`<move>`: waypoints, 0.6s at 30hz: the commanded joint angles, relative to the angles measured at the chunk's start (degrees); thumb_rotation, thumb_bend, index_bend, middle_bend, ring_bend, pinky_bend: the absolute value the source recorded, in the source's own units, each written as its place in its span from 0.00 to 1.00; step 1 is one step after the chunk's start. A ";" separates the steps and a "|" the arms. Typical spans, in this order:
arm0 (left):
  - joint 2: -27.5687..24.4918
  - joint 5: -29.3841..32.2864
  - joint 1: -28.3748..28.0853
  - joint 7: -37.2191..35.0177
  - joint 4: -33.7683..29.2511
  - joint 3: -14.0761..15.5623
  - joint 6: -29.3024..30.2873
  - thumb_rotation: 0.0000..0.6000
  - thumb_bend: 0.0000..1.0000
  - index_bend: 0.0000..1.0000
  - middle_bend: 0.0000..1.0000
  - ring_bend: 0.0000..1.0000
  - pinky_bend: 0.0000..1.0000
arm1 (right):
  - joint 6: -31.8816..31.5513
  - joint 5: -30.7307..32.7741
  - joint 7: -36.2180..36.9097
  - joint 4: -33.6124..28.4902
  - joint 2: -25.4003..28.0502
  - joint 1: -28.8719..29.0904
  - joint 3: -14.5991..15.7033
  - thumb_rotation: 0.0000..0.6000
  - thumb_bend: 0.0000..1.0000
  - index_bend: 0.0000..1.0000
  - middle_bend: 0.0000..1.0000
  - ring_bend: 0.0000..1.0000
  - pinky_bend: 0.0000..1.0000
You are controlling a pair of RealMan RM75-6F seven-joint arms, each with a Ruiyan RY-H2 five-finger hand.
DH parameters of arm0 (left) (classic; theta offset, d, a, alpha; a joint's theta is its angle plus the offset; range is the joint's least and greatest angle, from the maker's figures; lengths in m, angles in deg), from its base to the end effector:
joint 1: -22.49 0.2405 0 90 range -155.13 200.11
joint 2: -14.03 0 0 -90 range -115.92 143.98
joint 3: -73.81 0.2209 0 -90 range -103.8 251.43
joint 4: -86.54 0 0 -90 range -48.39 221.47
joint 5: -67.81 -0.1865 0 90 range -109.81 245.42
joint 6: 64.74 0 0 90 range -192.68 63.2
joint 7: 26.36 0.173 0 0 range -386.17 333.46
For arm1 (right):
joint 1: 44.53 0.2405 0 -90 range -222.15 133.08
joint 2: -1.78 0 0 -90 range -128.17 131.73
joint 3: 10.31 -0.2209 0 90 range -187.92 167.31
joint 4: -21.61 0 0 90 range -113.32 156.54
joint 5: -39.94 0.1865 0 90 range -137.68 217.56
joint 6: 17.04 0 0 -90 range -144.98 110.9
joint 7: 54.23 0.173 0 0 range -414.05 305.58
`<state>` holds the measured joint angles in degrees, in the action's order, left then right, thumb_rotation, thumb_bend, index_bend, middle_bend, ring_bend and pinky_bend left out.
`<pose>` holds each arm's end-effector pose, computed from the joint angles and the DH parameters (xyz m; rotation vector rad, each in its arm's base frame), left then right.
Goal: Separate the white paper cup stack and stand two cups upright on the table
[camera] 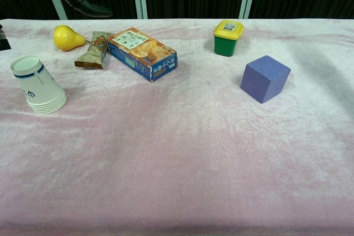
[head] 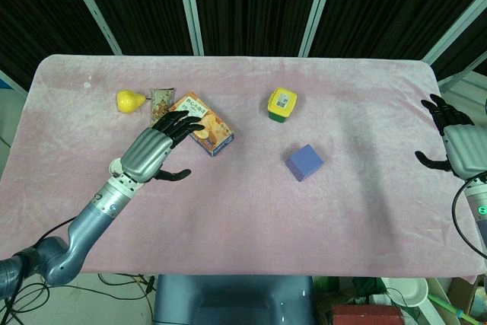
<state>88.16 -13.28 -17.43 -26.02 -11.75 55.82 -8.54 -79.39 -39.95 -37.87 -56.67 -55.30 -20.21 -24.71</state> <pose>-0.0536 0.3350 0.0791 -1.8820 -0.9121 -1.3594 -0.2483 -0.3424 0.2279 1.4632 -0.8390 0.9639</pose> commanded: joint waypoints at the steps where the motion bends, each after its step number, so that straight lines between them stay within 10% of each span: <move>1: 0.63 0.60 -0.59 1.11 0.06 0.25 0.47 1.00 0.19 0.16 0.11 0.00 0.07 | 0.05 -0.09 -0.31 -0.10 -0.21 0.30 0.32 1.00 0.17 0.05 0.00 0.10 0.18; 18: -2.90 2.91 -0.04 6.61 -1.79 3.30 2.15 1.00 0.19 0.16 0.11 0.00 0.09 | -2.12 -0.42 -1.33 -3.23 0.79 0.20 1.39 1.00 0.17 0.05 0.00 0.10 0.18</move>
<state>85.51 -10.29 -17.61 -19.66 -13.37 58.93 -6.61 -81.41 -40.30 -39.05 -59.78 -54.60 -19.97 -23.41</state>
